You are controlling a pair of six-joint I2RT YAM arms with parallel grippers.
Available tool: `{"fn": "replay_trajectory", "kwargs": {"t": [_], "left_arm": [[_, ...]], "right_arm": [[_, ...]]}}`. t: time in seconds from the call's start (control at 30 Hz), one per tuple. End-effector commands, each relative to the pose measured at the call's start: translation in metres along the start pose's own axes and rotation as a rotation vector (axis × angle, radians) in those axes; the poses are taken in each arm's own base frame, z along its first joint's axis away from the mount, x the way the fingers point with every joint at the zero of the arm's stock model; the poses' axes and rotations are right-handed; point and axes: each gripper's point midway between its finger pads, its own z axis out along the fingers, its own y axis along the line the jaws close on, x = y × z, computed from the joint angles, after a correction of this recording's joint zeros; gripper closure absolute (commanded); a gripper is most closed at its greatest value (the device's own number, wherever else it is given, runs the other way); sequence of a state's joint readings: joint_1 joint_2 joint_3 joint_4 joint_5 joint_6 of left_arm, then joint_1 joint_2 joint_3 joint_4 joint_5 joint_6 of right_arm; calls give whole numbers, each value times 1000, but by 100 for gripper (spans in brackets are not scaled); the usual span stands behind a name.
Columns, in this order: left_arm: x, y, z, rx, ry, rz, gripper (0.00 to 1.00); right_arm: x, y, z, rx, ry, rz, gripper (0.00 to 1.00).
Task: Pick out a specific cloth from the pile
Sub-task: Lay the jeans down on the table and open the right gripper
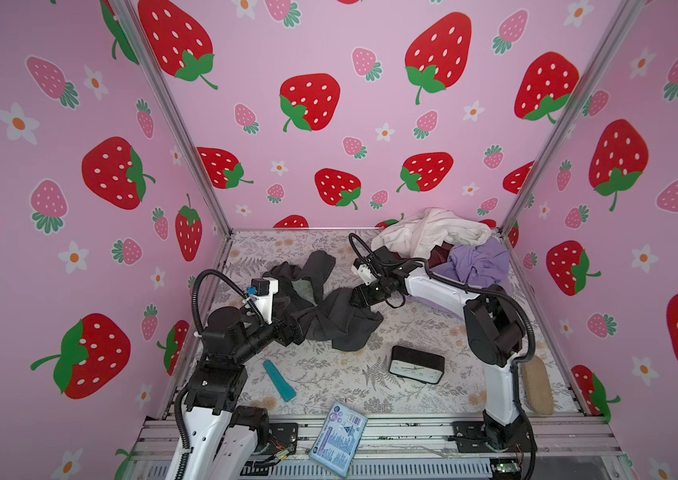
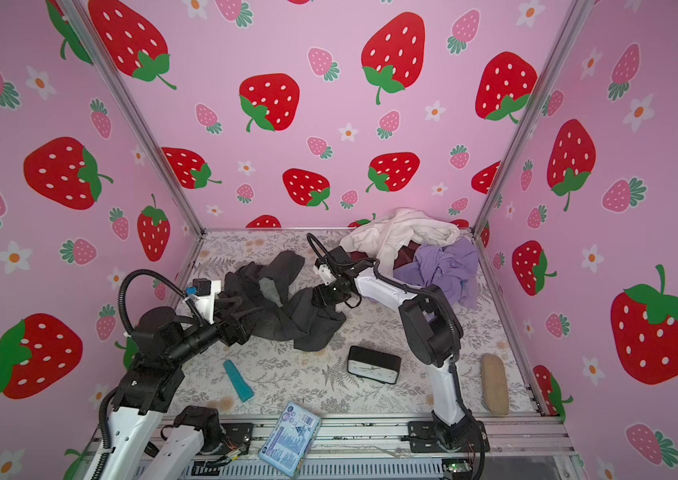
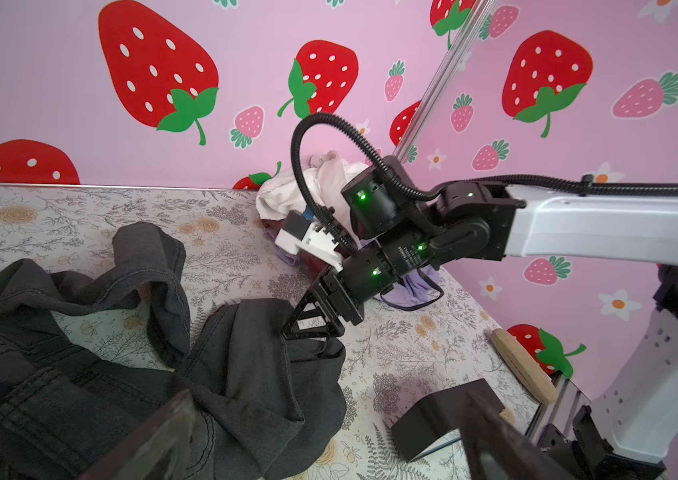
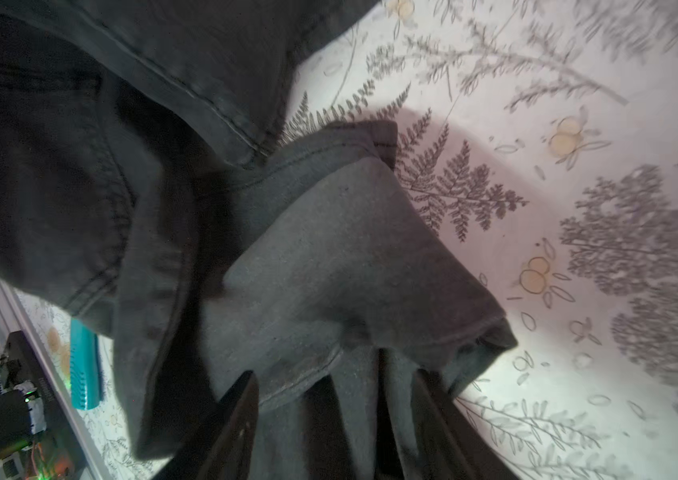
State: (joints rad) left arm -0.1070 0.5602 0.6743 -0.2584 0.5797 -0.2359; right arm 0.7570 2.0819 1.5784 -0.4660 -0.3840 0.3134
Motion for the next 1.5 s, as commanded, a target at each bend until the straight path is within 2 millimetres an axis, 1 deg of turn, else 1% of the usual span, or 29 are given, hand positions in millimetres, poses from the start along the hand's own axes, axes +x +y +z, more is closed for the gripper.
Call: {"fn": "replay_trajectory", "kwargs": {"t": [0.0,0.1,0.13,0.2,0.33,0.37,0.4,0.43,0.47,0.5,0.53,0.57,0.6,0.83,0.93,1.03,1.13,1.23,1.27,1.33,1.43,1.47], "left_arm": [[-7,-6,-1,22,-18,30,1],[-7,-5,0,22,-20,32,1],[-7,-5,0,21,-20,31,1],[-7,-5,0,20,-20,31,1],[-7,-5,0,20,-19,30,1],[-7,-5,0,20,-18,28,1],[-6,-4,0,19,-16,26,1],[-6,-4,1,18,-15,25,1],[-6,-4,1,20,-14,24,1],[-5,-4,1,20,-11,23,1],[-5,-4,1,20,-10,22,1],[-5,-3,2,19,-9,21,1],[-5,-4,2,19,-11,22,1],[-4,-2,4,16,-2,16,1],[-3,-1,4,16,1,14,1],[-3,-1,5,16,3,11,1],[-2,0,6,18,6,9,1],[-2,0,6,17,7,9,1],[-2,0,6,17,8,9,1],[-2,0,6,17,7,10,1],[-2,0,6,15,5,11,1],[-2,0,6,16,6,11,1]], "right_arm": [[6,4,10,-56,26,-5,35],[-1,9,16,-91,3,-3,29],[-3,8,18,-98,0,2,28],[-6,9,25,-117,-3,3,29],[-12,11,42,-169,-9,27,33],[-21,11,46,-179,-36,23,35],[-26,11,50,-185,-43,23,39],[-31,10,53,-188,-50,25,46],[-36,9,57,-187,-57,29,59],[-43,8,59,-189,-71,32,71],[-49,6,60,-191,-84,36,78],[-57,6,61,-199,-102,37,81],[-64,5,62,-206,-116,41,82],[-121,8,63,-300,-271,43,82],[-140,14,67,-364,-318,32,80],[-151,17,73,-453,-359,39,69],[-158,19,84,-521,-374,53,68],[-166,25,83,-564,-384,43,65],[-168,26,80,-567,-390,36,61],[-171,31,71,-565,-405,7,50],[-175,37,49,-540,-429,-41,33],[-173,37,45,-519,-426,-52,26]]}}
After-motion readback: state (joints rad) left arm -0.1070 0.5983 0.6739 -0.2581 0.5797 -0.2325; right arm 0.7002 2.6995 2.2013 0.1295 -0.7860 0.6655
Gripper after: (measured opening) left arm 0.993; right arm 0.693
